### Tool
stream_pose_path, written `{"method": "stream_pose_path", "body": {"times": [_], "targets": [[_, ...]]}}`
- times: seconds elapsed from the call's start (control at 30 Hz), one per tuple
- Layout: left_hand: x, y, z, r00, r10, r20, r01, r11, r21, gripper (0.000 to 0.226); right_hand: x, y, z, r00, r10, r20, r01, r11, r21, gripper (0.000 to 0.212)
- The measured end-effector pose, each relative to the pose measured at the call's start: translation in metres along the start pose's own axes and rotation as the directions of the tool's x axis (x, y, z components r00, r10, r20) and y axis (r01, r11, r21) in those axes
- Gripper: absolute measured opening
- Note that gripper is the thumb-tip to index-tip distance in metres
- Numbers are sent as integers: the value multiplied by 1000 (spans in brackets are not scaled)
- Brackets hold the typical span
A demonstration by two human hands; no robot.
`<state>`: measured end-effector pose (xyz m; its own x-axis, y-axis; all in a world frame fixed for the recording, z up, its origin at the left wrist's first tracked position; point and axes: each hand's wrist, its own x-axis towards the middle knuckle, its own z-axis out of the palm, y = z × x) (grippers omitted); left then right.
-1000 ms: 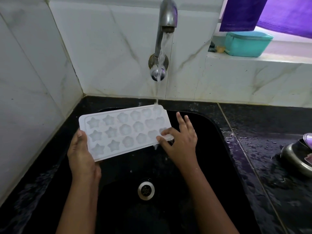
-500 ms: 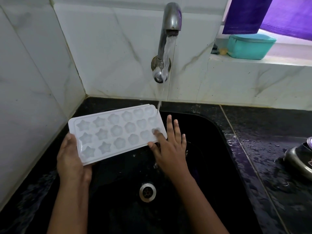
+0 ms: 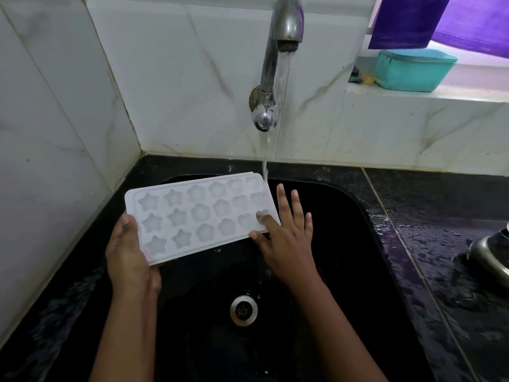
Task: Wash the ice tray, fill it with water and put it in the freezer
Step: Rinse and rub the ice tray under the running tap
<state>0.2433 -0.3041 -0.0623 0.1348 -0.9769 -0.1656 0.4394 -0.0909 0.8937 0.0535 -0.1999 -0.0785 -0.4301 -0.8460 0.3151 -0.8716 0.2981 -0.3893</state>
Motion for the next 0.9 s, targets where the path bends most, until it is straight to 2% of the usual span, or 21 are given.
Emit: {"method": "stream_pose_path", "body": {"times": [0.13, 0.27, 0.47, 0.63, 0.7, 0.8, 0.9], "targets": [[0, -1, 3, 999, -18, 36, 18, 1000, 0, 23, 3, 7, -8, 994, 63, 89, -73, 990, 118, 40], [-2, -1, 4, 999, -19, 34, 20, 1000, -7, 23, 0, 2, -8, 989, 42, 141, -48, 998, 44, 56], [-4, -1, 4, 999, 21, 27, -21, 1000, 4, 27, -2, 9, -11, 997, 51, 58, -49, 998, -37, 44], [-6, 0, 7, 1000, -11, 25, 12, 1000, -12, 32, -2, 6, -9, 998, 63, 5, -63, 994, -92, 55], [-5, 2, 7, 1000, -18, 22, 19, 1000, -19, 27, -3, -1, -7, 997, 60, 41, -57, 996, -63, 67], [-6, 1, 5, 1000, -11, 4, 11, 1000, -21, 24, 0, -10, -9, 987, 39, 155, -42, 999, 17, 64], [-8, -3, 8, 999, -50, -7, 50, 998, -39, 21, 3, -8, -22, 980, 64, 186, -100, 976, 191, 63]]}}
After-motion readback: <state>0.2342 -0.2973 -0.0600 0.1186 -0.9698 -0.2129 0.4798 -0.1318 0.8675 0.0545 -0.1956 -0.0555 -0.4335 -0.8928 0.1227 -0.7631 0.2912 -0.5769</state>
